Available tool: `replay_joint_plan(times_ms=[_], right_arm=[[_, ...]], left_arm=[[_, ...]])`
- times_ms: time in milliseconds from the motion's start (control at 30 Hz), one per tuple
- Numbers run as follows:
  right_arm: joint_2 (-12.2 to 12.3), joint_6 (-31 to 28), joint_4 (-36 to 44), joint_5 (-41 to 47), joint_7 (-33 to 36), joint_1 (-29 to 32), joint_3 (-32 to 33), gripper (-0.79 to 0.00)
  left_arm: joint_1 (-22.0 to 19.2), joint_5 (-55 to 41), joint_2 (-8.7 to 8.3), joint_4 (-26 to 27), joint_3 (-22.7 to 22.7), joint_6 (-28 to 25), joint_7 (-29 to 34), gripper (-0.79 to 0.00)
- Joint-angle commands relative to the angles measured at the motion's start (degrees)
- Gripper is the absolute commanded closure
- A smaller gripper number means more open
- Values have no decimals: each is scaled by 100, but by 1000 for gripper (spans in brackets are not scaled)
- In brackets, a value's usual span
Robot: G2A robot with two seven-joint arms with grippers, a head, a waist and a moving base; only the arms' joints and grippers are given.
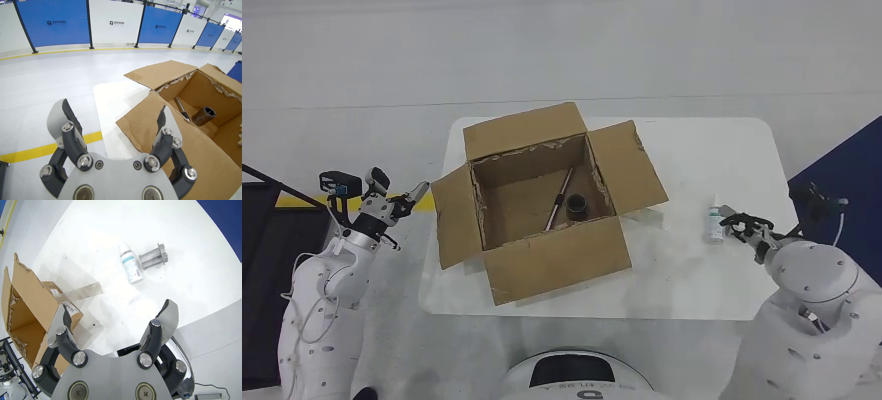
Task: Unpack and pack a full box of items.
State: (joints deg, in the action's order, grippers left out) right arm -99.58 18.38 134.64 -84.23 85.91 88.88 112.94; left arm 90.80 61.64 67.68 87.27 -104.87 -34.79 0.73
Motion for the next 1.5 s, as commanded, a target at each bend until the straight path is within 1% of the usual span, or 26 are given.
replay_joint_plan(times_ms=[0,200,267,400,433,533,767,933,1033,1200,1267,1300,1367,1467], right_arm=[[0,-3,0,-8,3,-2,-12,-785],[0,-3,0,-8,3,-2,-12,-785],[24,13,-369,-44,-194,-33,-19,-785],[105,206,-1626,-758,-208,-629,136,-785],[119,222,-1965,-897,-223,-809,246,-785],[139,235,-2640,-1147,-235,-1262,584,-785],[95,426,-3388,-1358,-426,-1891,1390,-785],[-6,907,-4066,-1518,-907,-2436,1959,-785],[-68,1129,-4455,-1804,-1129,-2725,2076,-785],[-139,1234,-4694,-2158,-1235,-3009,2281,-785],[-165,1246,-4771,-2285,-1247,-3109,2339,-757],[-176,1240,-4813,-2359,-1240,-3150,2369,-702],[-196,1232,-4918,-2558,-1233,-3236,2410,-662],[-226,1191,-5104,-2822,-1191,-3366,2445,-628]], left_arm=[[0,0,0,0,0,0,0,-785],[0,0,0,0,0,0,0,-785],[0,0,0,0,0,0,0,-785],[0,0,0,0,0,0,0,-785],[0,0,0,0,0,0,0,-785],[0,0,0,0,0,0,0,-785],[0,0,0,0,0,0,0,-785],[0,0,0,0,0,0,0,-785],[0,0,0,0,0,0,0,-785],[0,0,0,0,0,0,0,-785],[0,0,0,0,0,0,0,-785],[0,0,0,0,0,0,0,-785],[0,0,0,0,0,0,0,-785],[0,0,0,0,0,0,0,-785]])
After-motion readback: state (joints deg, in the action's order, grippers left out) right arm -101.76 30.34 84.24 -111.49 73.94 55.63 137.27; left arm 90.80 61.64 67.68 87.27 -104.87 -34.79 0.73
